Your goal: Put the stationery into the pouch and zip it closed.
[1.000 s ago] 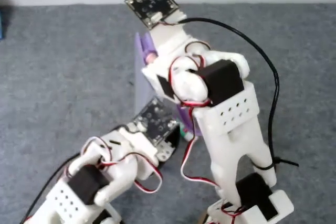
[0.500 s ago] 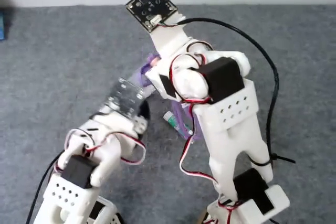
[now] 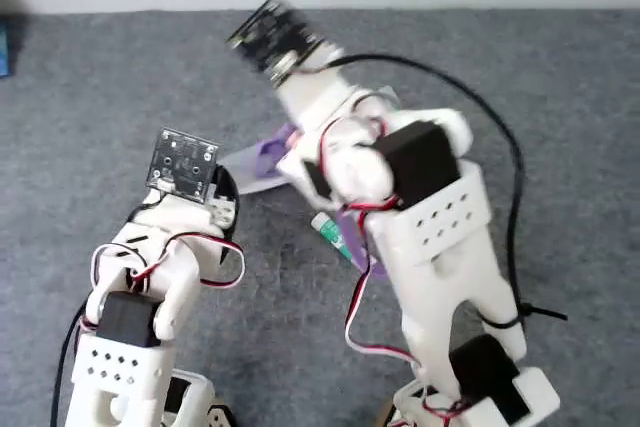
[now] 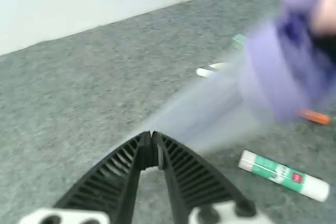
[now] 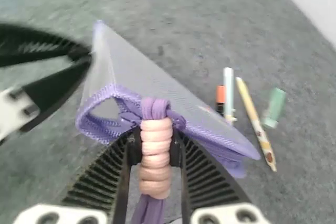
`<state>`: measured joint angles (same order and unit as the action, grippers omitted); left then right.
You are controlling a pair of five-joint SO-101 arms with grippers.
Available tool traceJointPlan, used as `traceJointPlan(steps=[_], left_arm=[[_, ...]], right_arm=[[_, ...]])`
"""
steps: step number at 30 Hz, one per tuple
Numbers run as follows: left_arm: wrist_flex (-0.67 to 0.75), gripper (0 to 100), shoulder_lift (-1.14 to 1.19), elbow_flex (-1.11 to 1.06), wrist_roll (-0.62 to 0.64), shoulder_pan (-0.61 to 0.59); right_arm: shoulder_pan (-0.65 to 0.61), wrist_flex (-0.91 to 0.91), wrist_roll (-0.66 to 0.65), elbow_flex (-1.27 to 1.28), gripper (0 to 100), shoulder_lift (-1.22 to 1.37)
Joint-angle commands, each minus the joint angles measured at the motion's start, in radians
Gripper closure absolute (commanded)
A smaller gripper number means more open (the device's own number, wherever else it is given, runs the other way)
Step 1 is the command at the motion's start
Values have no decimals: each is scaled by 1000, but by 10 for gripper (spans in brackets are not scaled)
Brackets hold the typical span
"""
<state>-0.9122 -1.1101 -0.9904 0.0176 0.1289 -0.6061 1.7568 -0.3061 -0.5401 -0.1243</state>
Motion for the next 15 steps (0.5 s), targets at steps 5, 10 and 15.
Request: traceJointPlan(steps=[5, 10, 15], left_arm=[[-144, 985, -11, 265, 98, -9], [-324, 976, -11, 438, 103, -11], [-430, 869, -11, 555, 173, -11]], right_arm=[[-16, -10, -3, 20, 990, 50], [-19, -51, 51, 20, 990, 76], [-22, -68, 61, 20, 989, 79]])
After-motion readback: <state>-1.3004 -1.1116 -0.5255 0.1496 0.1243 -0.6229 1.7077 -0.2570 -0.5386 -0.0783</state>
